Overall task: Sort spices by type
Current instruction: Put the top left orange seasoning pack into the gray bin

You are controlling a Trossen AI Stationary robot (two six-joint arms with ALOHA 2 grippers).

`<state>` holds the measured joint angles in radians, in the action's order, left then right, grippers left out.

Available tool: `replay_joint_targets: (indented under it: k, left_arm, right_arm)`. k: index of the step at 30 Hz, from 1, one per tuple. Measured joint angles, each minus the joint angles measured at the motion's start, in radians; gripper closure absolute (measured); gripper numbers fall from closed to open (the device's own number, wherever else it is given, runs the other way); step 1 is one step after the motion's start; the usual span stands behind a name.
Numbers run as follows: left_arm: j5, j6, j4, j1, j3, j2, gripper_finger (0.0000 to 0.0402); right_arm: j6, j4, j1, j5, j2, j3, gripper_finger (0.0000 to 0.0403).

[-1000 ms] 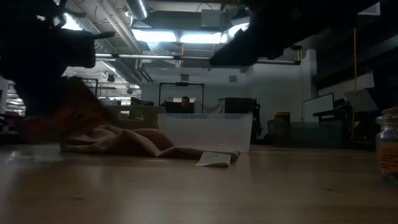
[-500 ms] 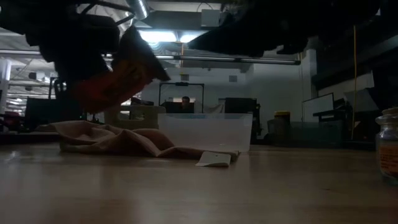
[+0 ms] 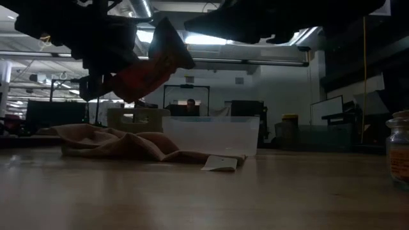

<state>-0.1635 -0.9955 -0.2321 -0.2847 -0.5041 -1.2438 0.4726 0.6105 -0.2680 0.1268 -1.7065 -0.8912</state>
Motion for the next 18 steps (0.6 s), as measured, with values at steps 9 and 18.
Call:
replay_joint_targets:
  k: [9, 18]
  left_arm:
    - [0.002, -0.004, 0.002, 0.001, 0.0, 0.0, 0.0401]
    - [0.003, -0.013, -0.052, 0.0, 0.0, 0.0, 0.0401]
  right_arm:
    - [0.007, -0.047, 0.0, 0.056, 0.0, -0.012, 0.0249]
    - [0.006, -0.039, 0.024, 0.069, -0.035, -0.012, 0.0249]
